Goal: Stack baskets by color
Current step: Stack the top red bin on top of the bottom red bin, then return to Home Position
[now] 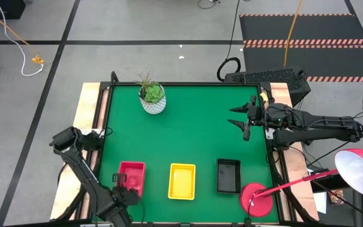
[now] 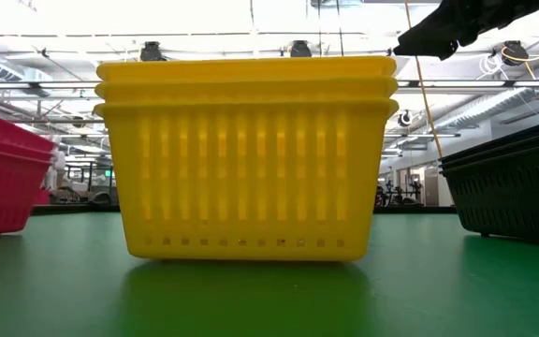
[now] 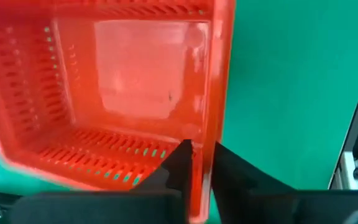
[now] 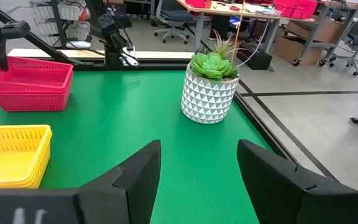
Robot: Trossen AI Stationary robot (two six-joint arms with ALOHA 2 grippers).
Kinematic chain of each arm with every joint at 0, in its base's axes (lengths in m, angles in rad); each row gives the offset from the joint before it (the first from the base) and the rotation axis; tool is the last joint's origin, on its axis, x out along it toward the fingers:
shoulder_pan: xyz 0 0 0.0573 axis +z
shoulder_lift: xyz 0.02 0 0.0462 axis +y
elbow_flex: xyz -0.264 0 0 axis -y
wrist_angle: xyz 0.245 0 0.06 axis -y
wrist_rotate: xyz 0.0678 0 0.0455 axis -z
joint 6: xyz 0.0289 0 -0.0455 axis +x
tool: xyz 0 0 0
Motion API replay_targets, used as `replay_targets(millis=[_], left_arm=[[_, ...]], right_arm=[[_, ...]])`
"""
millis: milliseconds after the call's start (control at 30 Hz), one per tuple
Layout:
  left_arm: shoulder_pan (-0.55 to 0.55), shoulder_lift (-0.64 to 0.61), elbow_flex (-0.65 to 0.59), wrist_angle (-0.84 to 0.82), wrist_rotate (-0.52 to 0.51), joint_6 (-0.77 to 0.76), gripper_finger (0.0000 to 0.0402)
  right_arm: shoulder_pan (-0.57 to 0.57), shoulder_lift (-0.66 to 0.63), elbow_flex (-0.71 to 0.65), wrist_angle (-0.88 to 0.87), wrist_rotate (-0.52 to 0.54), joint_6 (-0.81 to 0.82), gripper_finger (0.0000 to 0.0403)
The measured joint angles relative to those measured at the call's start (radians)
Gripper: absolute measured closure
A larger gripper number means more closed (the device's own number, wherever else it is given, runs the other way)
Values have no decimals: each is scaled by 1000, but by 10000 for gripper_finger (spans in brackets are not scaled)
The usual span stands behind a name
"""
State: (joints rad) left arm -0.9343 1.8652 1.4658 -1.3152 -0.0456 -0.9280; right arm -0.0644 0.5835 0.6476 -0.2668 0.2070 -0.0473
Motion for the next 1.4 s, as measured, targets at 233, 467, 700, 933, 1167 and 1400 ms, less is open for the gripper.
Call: replay_targets(millis=[233,467,700,933,1167,1400], left_arm=[[38,0,0,0,121,-40,293],[76,0,63,-55,182,13,278],[114,-2,112,-150,-133,42,277],[193,-2,-2,-89,-30,131,277],[239,-54,4,-126,-65,148,277],[289,-250,7,90,-233,102,277]], right_arm=[[0,0,0,0,-2,2,195],[0,0,0,0,-2,2,195],[0,0,0,0,-2,2,195],[0,0,0,-6,-3,5,195],[0,0,0,1,-2,-5,195],[1,0,0,-1,-57,9,195]])
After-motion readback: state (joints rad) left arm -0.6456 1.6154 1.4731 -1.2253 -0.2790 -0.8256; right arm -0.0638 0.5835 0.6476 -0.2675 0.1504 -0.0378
